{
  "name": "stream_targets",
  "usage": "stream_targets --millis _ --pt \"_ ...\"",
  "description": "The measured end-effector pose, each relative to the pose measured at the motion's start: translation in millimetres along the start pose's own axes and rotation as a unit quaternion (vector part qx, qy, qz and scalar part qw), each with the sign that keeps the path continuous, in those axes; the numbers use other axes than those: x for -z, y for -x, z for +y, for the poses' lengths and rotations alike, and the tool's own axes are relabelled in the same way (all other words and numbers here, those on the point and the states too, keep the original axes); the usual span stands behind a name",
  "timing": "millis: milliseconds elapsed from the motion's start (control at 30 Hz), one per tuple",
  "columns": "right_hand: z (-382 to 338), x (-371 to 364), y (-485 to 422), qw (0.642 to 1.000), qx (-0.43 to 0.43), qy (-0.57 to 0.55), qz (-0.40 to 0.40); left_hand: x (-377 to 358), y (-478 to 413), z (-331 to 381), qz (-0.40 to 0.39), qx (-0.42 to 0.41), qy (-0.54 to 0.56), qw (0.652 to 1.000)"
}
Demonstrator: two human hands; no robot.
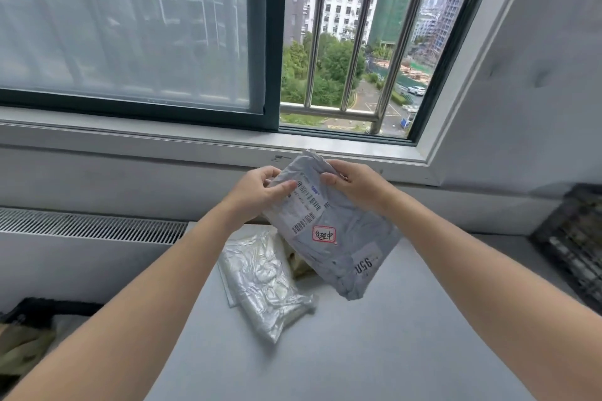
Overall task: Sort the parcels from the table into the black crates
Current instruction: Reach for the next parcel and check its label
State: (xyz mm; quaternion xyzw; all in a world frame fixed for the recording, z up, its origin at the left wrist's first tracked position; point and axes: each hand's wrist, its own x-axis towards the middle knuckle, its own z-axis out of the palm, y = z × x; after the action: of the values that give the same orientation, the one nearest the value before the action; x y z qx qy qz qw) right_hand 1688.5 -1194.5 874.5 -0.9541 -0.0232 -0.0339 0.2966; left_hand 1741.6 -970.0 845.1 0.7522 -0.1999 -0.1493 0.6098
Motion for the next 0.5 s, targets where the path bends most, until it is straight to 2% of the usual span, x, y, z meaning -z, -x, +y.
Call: stream_targets --millis 67,167,300,367,500 --pt "-2.7 10.7 -1.2 0.997 0.021 0.075 0.001 -8.4 -0.7 2.8 0.012 -0.013 -0.006 1.000" --pt "-1.4 19.6 -0.3 0.984 0.027 0.167 0.056 -25.1 -3.1 3.3 0.095 -0.022 0.016 0.995" --pt "14.1 21.6 8.3 0.968 -0.017 0.197 0.154 -41.8 -5.0 2.6 0.209 -0.009 0.026 0.978" --pt "22.8 21.0 14.2 0.968 -0.072 0.149 0.190 -50.0 -2.0 5.4 0.255 -0.018 0.043 0.966" --pt "35.1 26.0 16.7 0.965 -0.153 -0.091 0.191 -72.8 7.1 15.9 0.298 -0.035 0.074 0.951"
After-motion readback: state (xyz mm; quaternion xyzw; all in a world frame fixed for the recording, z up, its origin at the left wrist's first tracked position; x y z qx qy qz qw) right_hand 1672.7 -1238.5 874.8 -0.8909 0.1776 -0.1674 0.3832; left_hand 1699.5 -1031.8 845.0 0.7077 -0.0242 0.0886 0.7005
